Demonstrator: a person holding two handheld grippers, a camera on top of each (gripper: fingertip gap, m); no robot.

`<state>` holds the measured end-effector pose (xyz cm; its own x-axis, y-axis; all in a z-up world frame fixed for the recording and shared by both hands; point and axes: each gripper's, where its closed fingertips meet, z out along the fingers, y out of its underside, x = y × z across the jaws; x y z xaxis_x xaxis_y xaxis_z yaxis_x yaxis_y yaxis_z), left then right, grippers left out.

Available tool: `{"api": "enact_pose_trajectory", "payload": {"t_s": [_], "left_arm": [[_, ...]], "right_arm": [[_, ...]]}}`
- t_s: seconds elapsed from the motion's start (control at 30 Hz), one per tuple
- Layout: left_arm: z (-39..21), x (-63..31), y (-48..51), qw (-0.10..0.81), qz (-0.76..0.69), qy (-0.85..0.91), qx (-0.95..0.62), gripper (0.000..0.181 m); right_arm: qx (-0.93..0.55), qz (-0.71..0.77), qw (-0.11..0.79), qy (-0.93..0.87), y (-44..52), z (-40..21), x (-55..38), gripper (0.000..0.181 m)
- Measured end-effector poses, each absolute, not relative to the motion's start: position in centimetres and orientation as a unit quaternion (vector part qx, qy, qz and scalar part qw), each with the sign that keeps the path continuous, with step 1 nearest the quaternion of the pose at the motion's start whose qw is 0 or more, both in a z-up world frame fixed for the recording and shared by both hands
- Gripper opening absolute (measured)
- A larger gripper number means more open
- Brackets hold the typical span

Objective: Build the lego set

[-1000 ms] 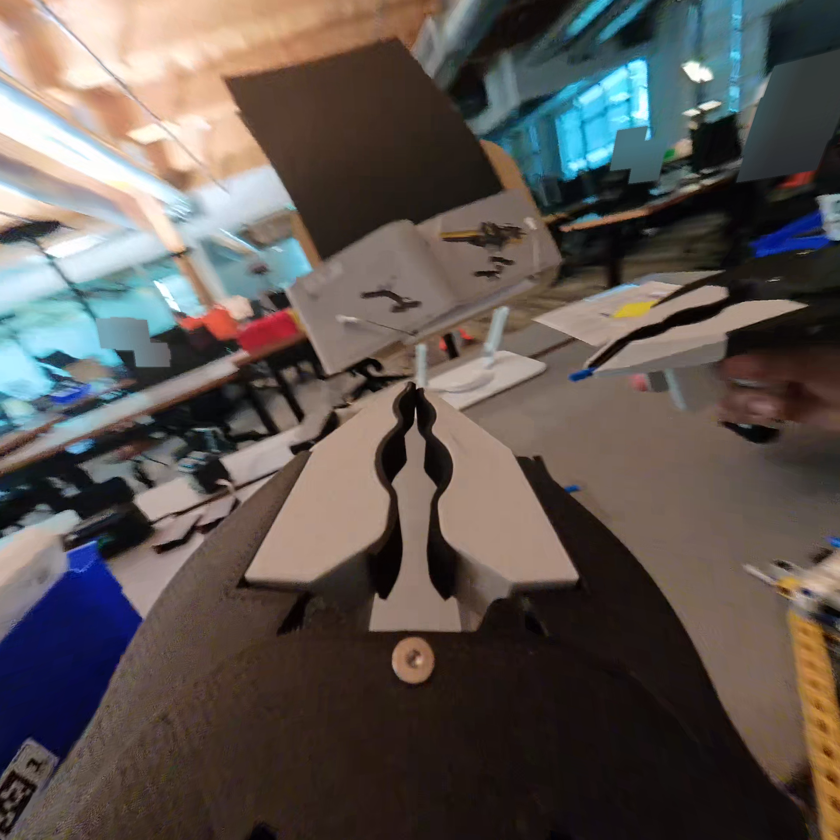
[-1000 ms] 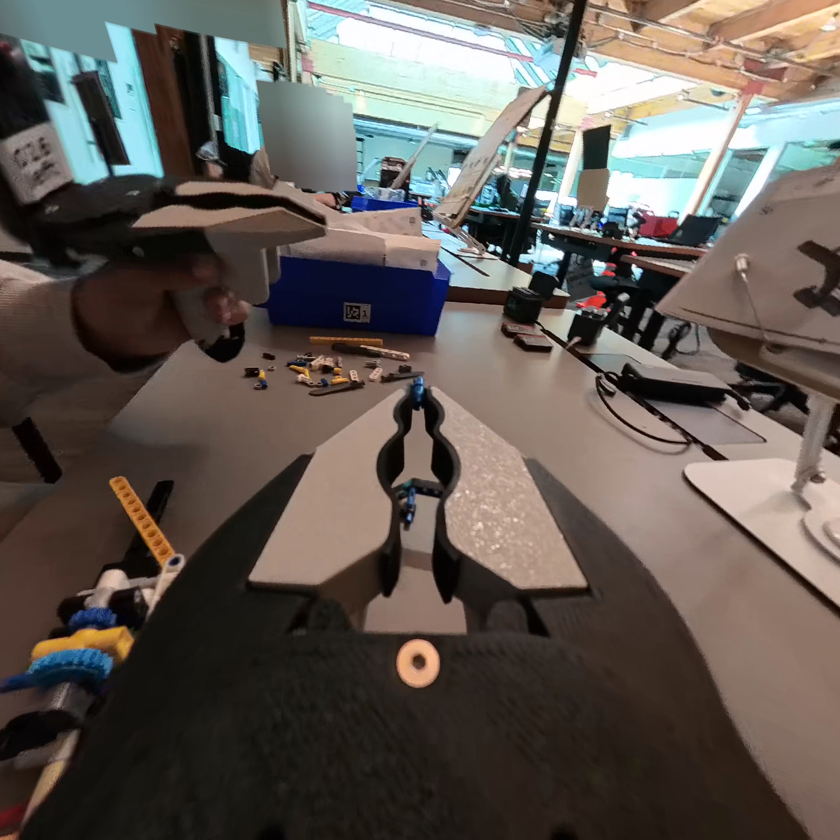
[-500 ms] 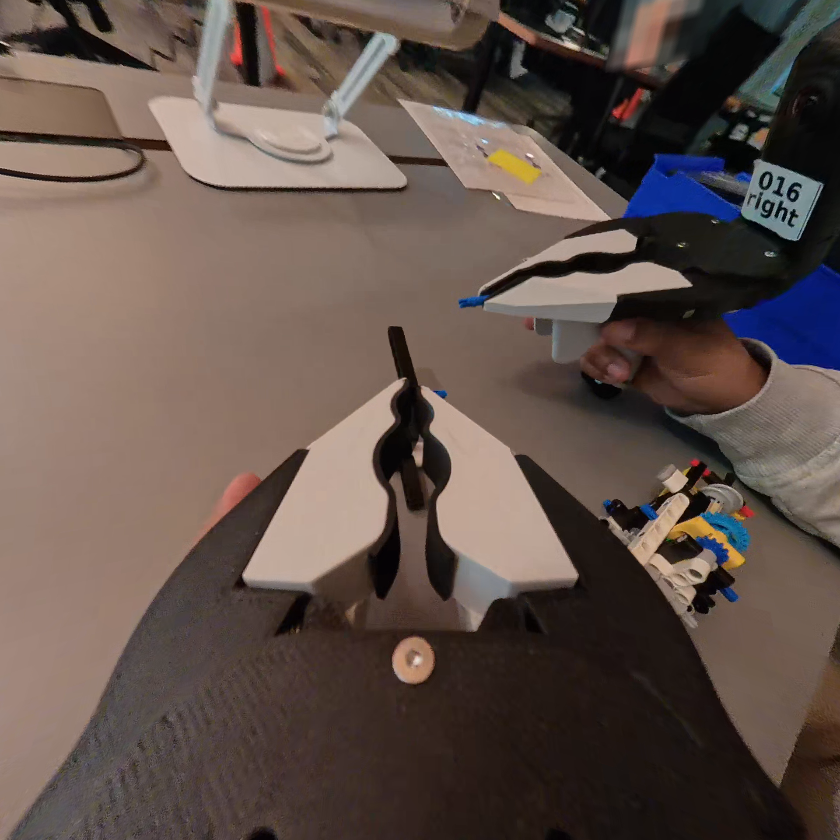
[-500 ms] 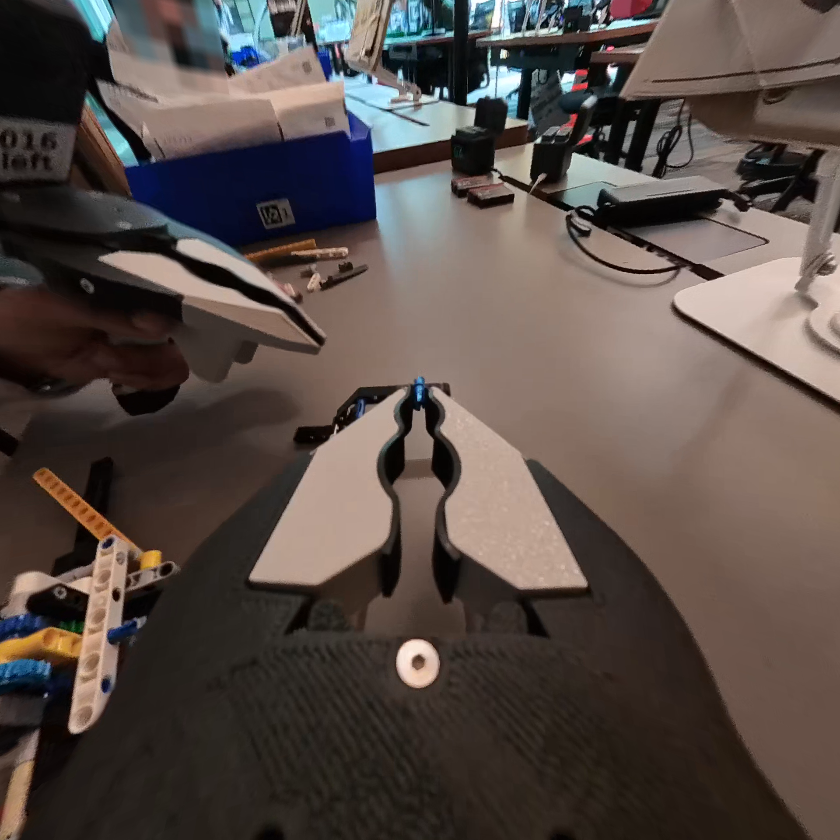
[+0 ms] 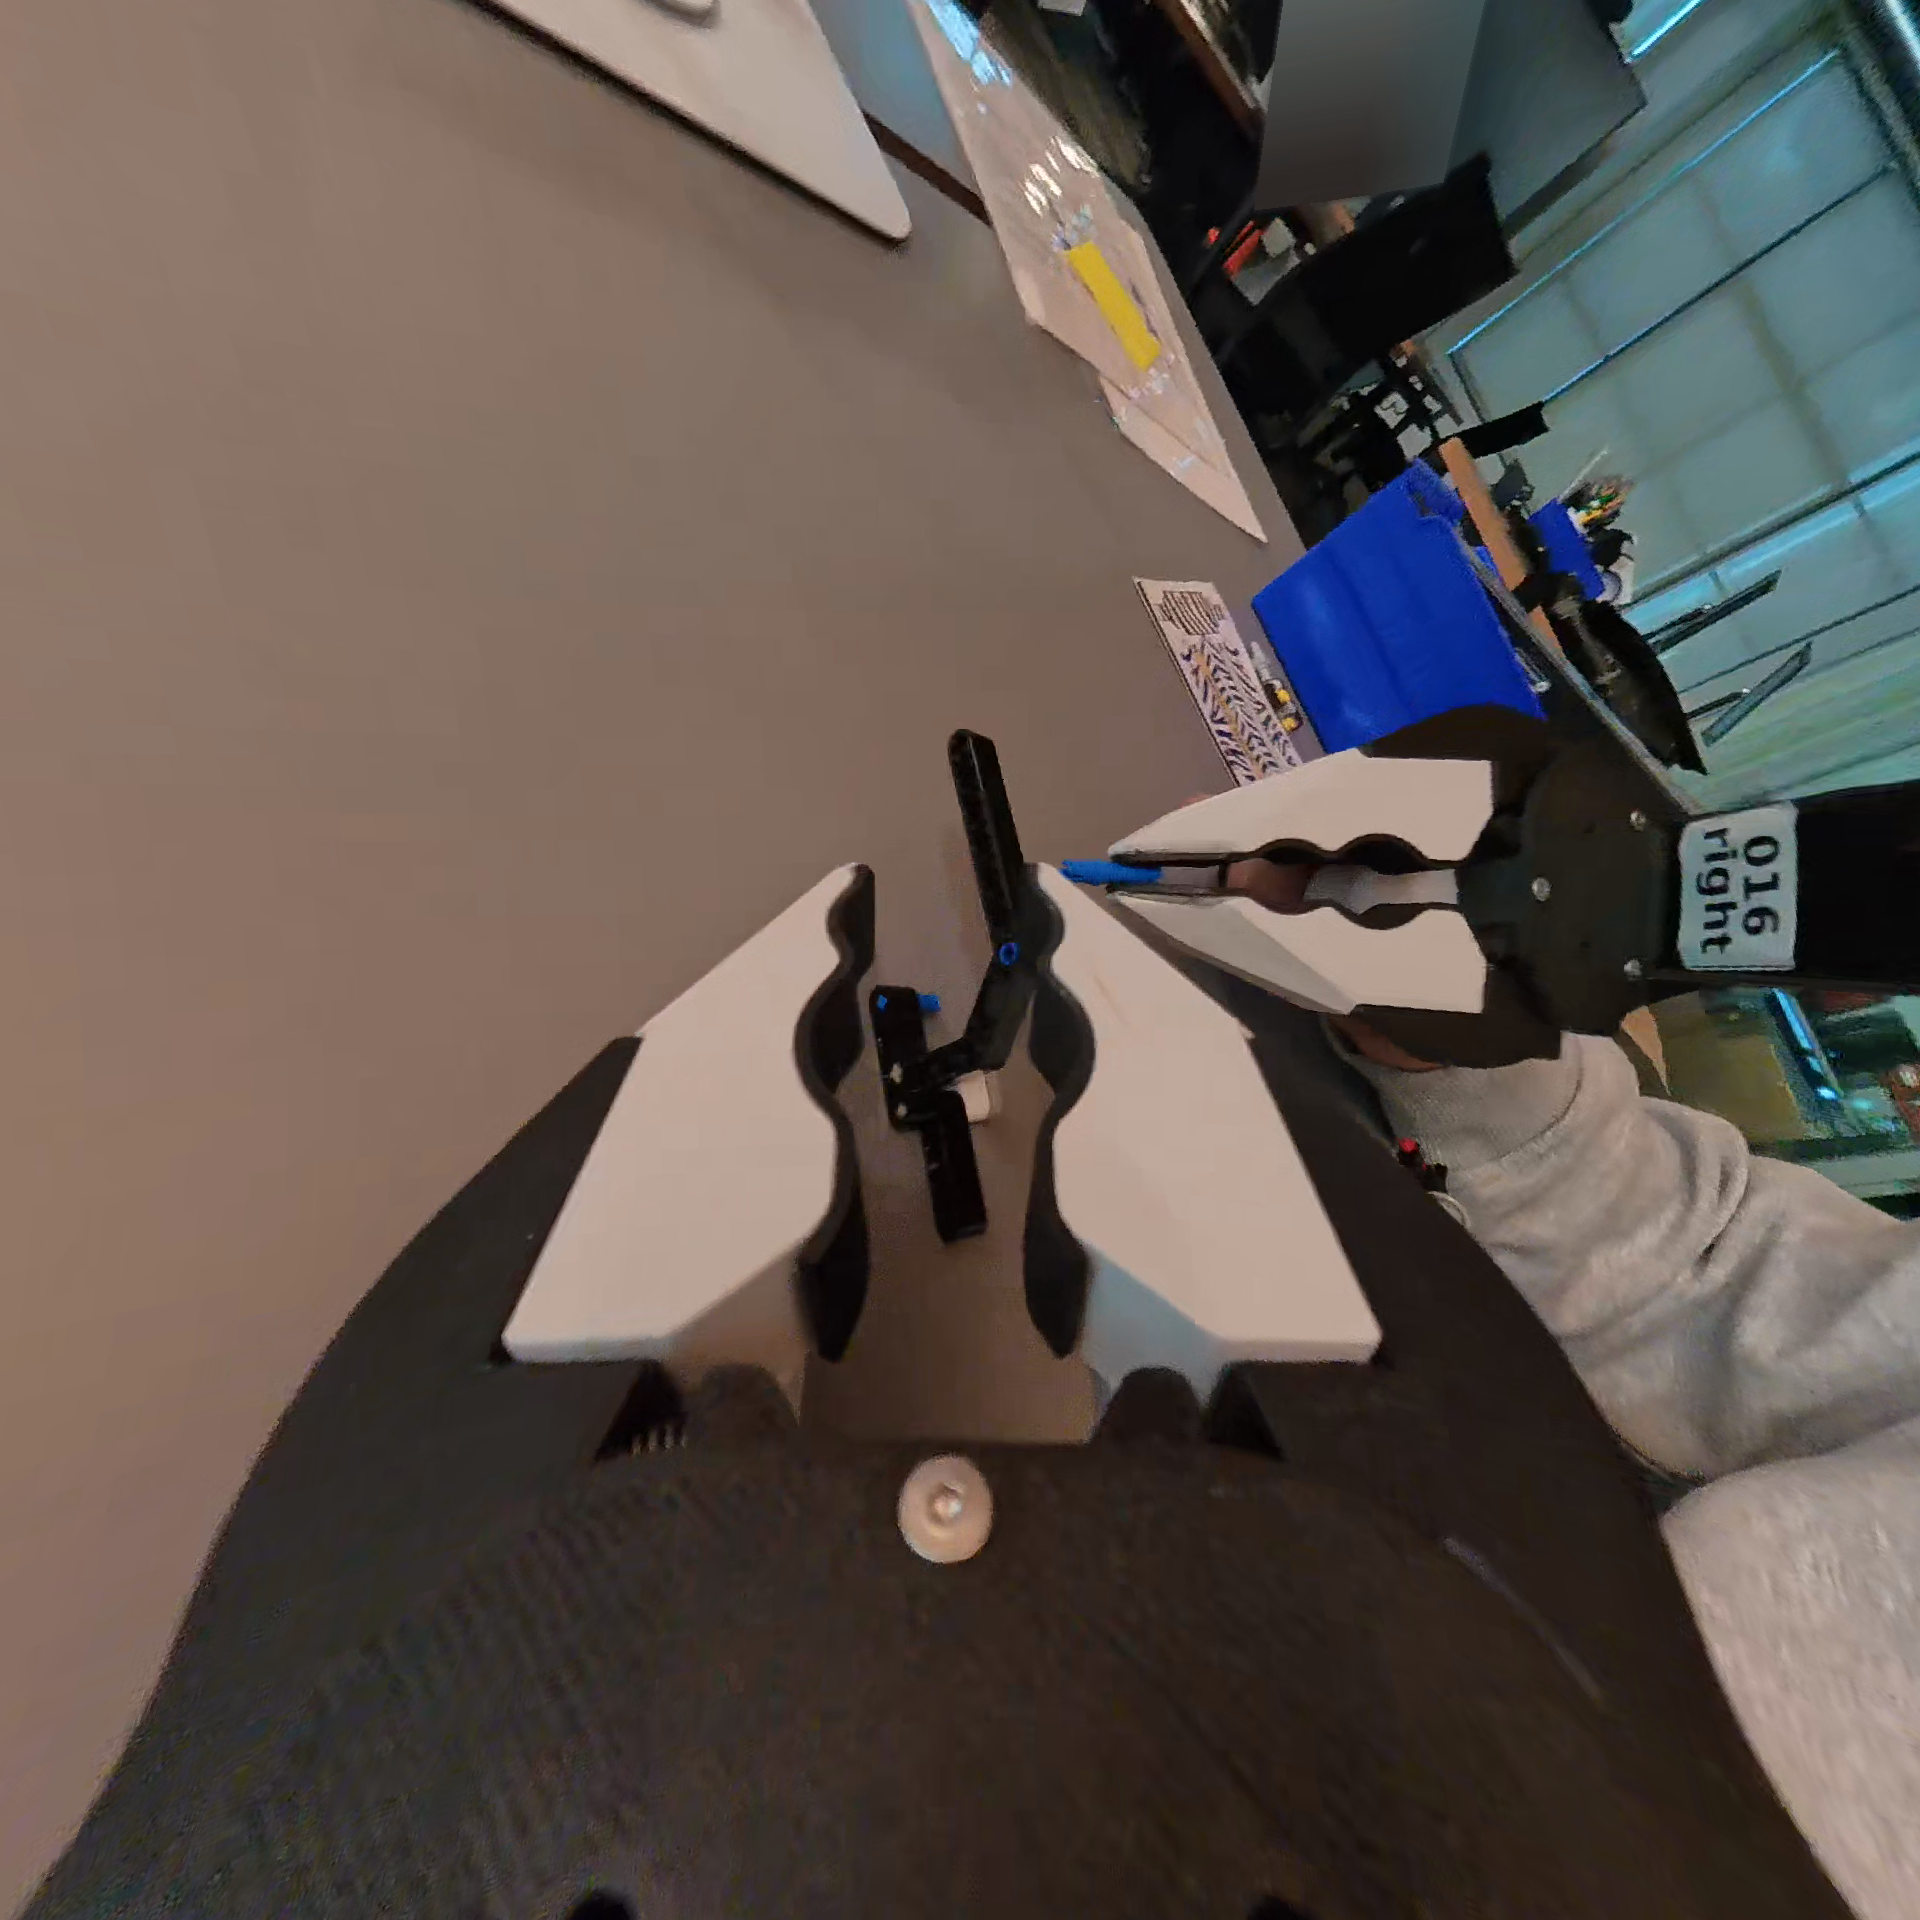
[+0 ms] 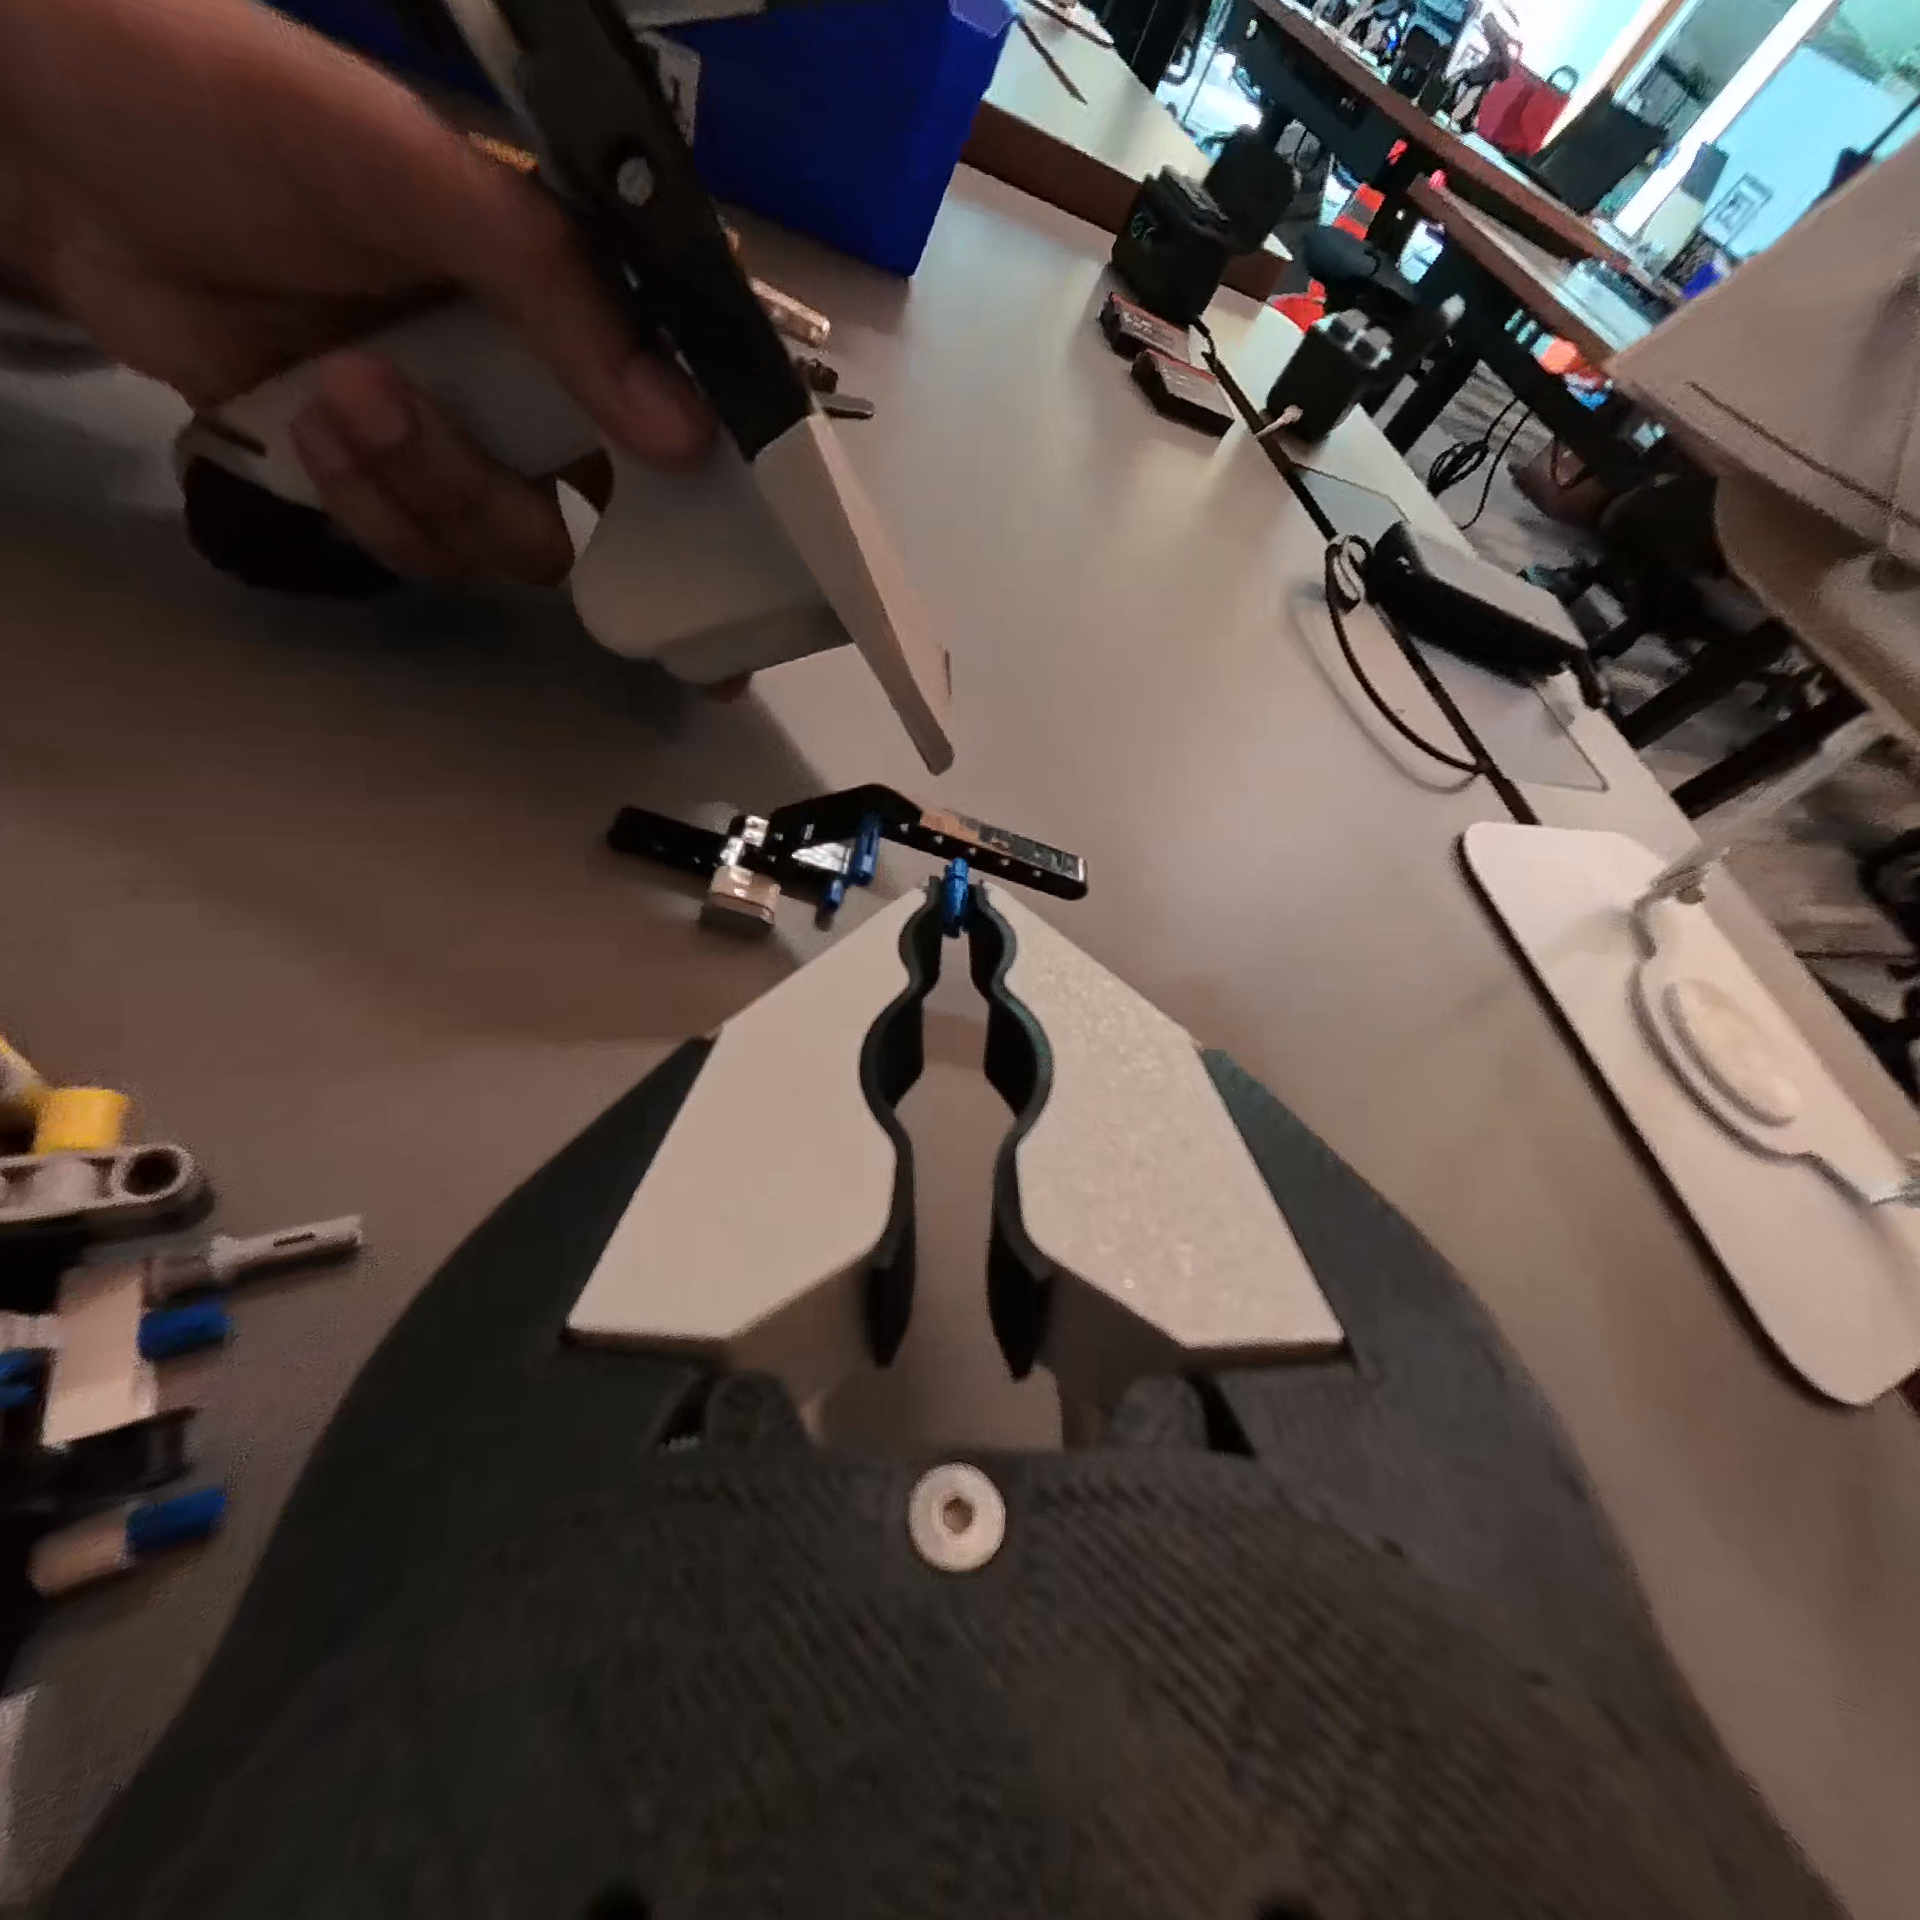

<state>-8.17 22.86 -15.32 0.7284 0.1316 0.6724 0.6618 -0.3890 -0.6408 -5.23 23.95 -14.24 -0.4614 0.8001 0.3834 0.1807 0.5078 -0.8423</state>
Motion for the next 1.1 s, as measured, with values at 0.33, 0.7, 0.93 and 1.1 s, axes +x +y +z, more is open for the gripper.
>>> {"api": "enact_pose_trajectory", "payload": {"t_s": [0.33, 0.7, 0.93, 1.1], "left_arm": [[-15.5, -7.2, 23.3, 0.480, -0.337, -0.244, -0.773, 0.027], [-15.6, -6.3, 23.4, 0.485, -0.319, -0.212, -0.786, 0.013], [-15.0, -5.7, 23.2, 0.486, -0.357, -0.195, -0.773, 0.012], [-15.1, -5.9, 22.9, 0.491, -0.313, -0.179, -0.793, 0.027]], "right_arm": [[-0.292, 0.367, 0.419, -0.778, 23.6, -14.5, -5.7, 0.003], [-0.284, 0.354, 0.421, -0.785, 23.4, -14.9, -5.9, 0.003], [-0.279, 0.366, 0.419, -0.782, 23.2, -14.6, -5.7, 0.003], [-0.273, 0.359, 0.422, -0.786, 23.1, -14.8, -5.7, 0.003]]}}
